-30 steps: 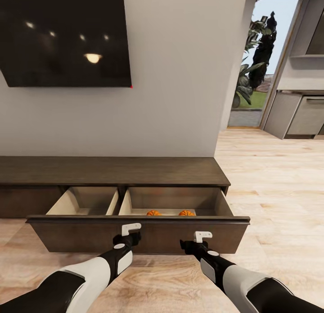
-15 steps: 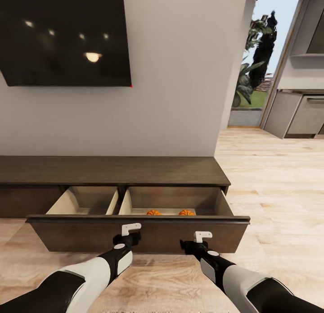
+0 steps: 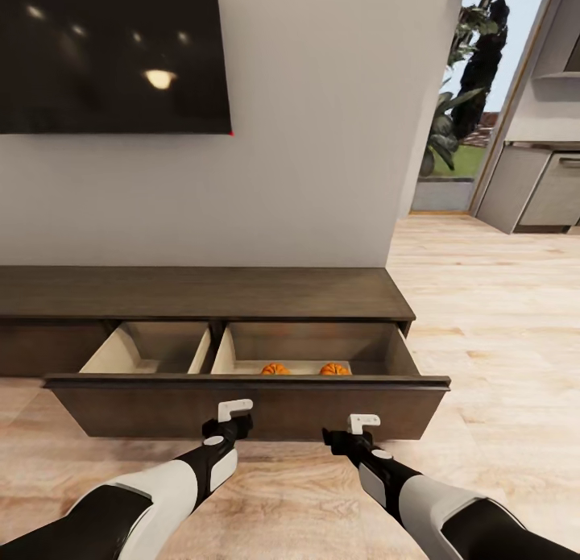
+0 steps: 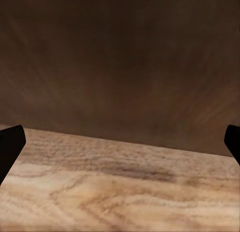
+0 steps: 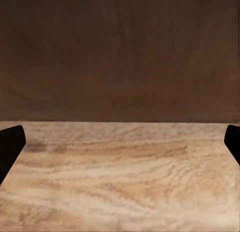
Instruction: Place each of the two pumpkins and all three candles from the living room inside a cabinet in the living room (use any cabinet), then make sure every cabinet is closed, and position the cauldron so it is next to a table in the living room.
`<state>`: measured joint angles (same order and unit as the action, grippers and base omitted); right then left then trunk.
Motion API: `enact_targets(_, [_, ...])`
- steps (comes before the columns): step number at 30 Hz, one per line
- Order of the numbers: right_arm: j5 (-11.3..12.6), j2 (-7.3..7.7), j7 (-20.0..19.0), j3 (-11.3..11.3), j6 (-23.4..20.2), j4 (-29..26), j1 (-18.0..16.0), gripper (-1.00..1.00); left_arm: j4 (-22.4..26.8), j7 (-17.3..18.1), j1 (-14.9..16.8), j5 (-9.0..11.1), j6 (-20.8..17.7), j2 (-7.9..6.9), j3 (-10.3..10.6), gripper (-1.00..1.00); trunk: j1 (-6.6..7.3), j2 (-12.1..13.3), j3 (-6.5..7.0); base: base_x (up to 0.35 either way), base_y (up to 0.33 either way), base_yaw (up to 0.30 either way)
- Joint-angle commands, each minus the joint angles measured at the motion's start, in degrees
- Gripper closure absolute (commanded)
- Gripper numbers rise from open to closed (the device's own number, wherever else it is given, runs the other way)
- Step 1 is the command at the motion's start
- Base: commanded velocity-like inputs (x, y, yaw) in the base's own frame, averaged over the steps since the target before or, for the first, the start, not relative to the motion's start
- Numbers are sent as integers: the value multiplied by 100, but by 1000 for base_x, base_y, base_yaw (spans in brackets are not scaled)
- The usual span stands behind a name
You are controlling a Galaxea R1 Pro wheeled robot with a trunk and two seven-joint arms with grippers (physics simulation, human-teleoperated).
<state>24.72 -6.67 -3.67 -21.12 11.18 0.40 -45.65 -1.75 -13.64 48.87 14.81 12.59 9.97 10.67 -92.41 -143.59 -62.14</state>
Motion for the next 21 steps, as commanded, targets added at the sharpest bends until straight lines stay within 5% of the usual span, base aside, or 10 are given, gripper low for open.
enact_targets(1, [61,-1,-29,-32,85,13,7,-100,-19,-10,8,48,33,3,49,-100,1,-2,-5,0,0,0])
enact_targets(6, [60,2,-29,-32,729,13,195,-100,-19,-7,7,48,34,3,49,-100,1,-2,-5,0,0,0])
enact_targets(21, [42,-1,-29,-49,936,13,248,-100,-59,-67,0,39,41,3,49,-100,1,-2,-5,0,0,0])
